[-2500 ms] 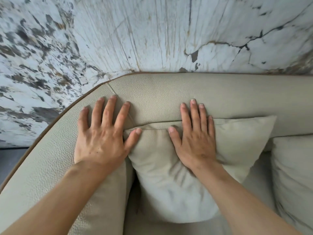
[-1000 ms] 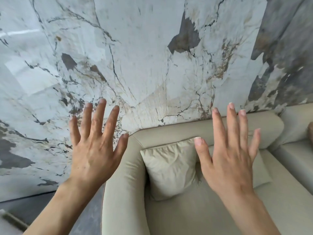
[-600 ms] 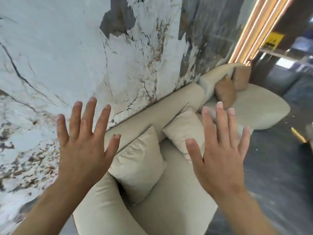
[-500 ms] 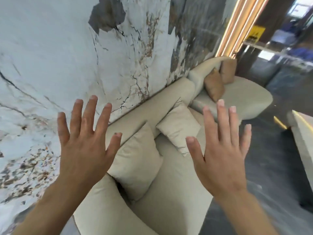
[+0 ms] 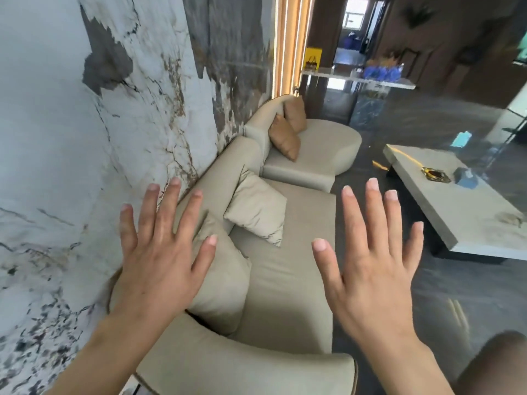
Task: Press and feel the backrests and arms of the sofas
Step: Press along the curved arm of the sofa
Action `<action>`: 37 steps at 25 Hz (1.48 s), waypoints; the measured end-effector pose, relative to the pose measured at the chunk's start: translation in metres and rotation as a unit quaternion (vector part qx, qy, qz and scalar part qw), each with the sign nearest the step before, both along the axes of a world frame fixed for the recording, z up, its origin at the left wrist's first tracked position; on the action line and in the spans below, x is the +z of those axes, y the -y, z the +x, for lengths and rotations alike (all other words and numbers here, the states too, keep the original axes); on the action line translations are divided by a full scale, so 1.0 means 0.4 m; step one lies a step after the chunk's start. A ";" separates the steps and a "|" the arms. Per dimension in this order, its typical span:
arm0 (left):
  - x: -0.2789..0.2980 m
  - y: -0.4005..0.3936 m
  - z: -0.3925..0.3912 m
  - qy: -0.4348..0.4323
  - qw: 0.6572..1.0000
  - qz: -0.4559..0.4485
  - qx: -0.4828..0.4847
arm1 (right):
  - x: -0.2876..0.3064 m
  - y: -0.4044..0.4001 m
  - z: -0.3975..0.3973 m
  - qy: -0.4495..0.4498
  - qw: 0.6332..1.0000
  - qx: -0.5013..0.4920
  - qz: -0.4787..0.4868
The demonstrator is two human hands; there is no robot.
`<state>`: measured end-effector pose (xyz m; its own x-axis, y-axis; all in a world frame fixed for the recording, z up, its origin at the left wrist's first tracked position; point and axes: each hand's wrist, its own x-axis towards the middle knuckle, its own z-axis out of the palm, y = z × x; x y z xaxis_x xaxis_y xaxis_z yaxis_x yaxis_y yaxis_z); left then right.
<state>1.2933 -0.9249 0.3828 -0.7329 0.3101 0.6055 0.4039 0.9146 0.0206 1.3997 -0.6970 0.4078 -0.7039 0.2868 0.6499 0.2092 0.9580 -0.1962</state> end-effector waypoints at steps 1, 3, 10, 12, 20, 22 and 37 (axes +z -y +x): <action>0.007 0.014 0.035 0.001 1.000 -0.001 -0.006 | -0.006 0.014 0.044 -0.003 1.000 -0.004 -0.007; 0.020 0.044 0.096 0.007 1.000 -0.009 -0.014 | -0.014 0.043 0.124 0.002 1.000 -0.015 -0.014; 0.023 0.177 0.152 0.018 0.998 -0.012 -0.063 | -0.022 0.185 0.246 0.027 0.997 -0.070 -0.017; -0.004 0.226 0.133 0.031 0.996 -0.008 -0.077 | -0.045 0.236 0.236 0.035 0.995 -0.086 -0.020; -0.268 0.376 0.056 0.156 0.979 -0.058 -0.114 | -0.287 0.407 0.175 0.149 0.979 -0.130 -0.046; -0.351 0.384 0.056 0.186 0.973 -0.064 -0.119 | -0.370 0.418 0.170 0.180 0.974 -0.130 -0.051; -1.026 0.311 -0.003 0.249 0.945 -0.118 -0.174 | -1.065 0.407 0.093 0.342 0.932 -0.075 -0.089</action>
<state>1.2920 -1.0491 -0.0276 -0.7380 0.6680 0.0954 0.6748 0.7312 0.1002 1.4367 -0.8596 -0.0181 -0.8796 0.4758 -0.0043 0.4728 0.8730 -0.1197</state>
